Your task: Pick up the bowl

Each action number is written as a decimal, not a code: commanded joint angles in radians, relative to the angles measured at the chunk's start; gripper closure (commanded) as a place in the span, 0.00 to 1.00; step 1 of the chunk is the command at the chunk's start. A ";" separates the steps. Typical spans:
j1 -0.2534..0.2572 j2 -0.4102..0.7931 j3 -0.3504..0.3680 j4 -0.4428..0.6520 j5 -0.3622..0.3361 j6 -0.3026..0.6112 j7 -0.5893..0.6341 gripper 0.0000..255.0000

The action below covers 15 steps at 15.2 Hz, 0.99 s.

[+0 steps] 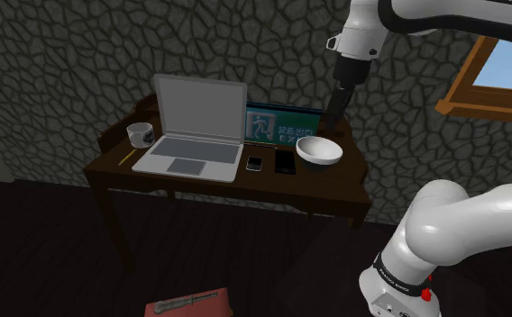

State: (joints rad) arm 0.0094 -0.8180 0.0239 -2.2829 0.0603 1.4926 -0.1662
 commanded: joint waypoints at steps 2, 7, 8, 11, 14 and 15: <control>-0.003 -0.004 -0.009 -0.030 -0.014 0.032 -0.017 0.00; -0.025 0.001 -0.059 -0.162 -0.086 0.199 -0.099 0.00; -0.030 0.006 -0.069 -0.185 -0.101 0.234 -0.114 0.00; -0.047 0.034 -0.103 -0.245 -0.144 0.344 -0.159 0.00; -0.066 0.079 -0.140 -0.292 -0.187 0.460 -0.202 0.00; -0.073 0.097 -0.152 -0.304 -0.201 0.500 -0.215 0.00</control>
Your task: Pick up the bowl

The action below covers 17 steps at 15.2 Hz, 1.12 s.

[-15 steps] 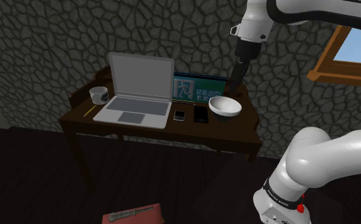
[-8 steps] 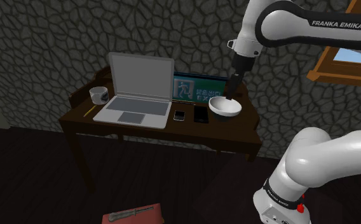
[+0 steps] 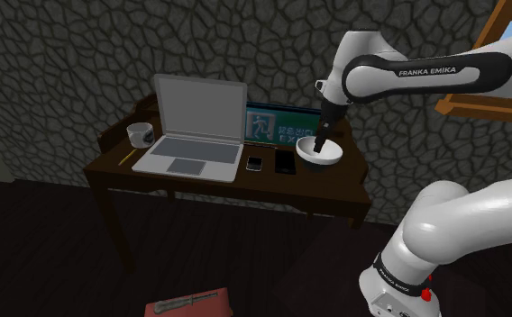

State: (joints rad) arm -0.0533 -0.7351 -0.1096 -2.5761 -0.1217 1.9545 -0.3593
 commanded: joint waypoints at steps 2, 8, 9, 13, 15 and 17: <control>-0.023 0.058 -0.044 -0.032 -0.046 0.119 -0.049 0.00; -0.054 0.215 -0.118 -0.052 -0.111 0.348 -0.120 0.00; -0.055 0.222 -0.119 -0.061 -0.113 0.364 -0.119 0.00; -0.057 0.253 -0.125 -0.095 -0.121 0.429 -0.113 0.00; -0.059 0.270 -0.129 -0.110 -0.125 0.462 -0.110 0.00; -0.059 0.276 -0.129 -0.115 -0.126 0.471 -0.110 0.00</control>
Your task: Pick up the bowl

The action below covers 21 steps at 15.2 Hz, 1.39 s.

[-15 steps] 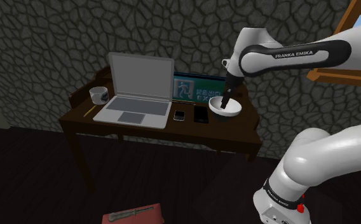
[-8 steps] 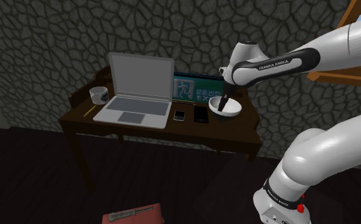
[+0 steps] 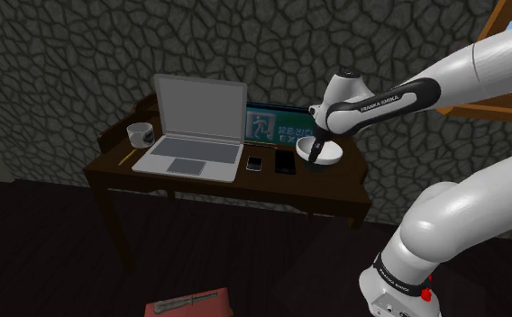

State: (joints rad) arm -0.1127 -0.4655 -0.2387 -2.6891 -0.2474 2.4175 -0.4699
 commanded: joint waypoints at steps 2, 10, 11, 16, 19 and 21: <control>-0.001 0.003 -0.001 -0.005 -0.001 0.009 0.000 1.00; 0.000 0.006 0.000 -0.002 0.000 0.008 0.001 1.00; 0.001 -0.003 0.001 0.006 0.002 -0.008 0.000 1.00; 0.005 -0.043 0.009 0.047 0.011 -0.090 -0.007 1.00; 0.007 -0.063 0.014 0.074 0.017 -0.137 -0.011 1.00; 0.008 -0.075 0.017 0.093 0.021 -0.168 -0.014 1.00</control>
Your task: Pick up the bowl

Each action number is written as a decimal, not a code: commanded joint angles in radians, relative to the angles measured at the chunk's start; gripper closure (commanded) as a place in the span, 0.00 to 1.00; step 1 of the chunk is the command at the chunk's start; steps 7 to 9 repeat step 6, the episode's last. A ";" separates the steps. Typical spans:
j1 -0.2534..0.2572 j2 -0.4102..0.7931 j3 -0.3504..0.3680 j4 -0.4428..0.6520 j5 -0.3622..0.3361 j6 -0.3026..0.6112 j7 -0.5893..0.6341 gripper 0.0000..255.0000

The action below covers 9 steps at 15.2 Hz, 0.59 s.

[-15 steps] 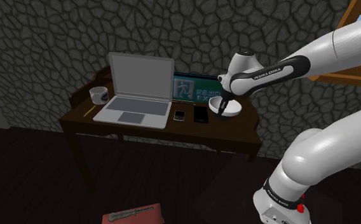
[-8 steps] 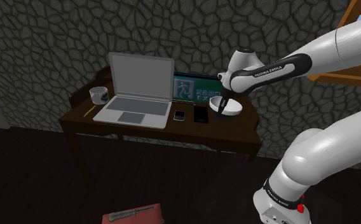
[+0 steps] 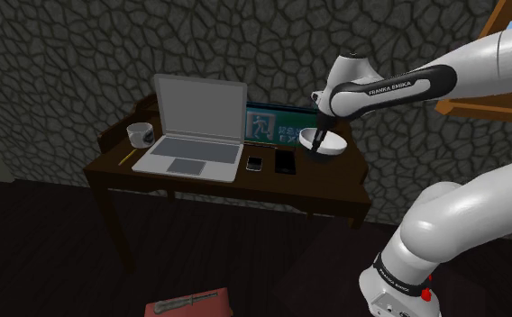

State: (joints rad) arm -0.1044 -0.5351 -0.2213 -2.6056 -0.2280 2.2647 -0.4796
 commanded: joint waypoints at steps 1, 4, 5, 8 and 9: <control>0.000 -0.011 0.001 0.020 0.003 -0.030 -0.005 1.00; 0.002 -0.025 0.005 0.051 0.008 -0.075 -0.009 1.00; 0.003 -0.026 0.006 0.052 0.009 -0.077 -0.009 1.00; 0.003 -0.026 0.006 0.052 0.009 -0.077 -0.009 1.00; 0.003 -0.026 0.006 0.052 0.009 -0.077 -0.009 1.00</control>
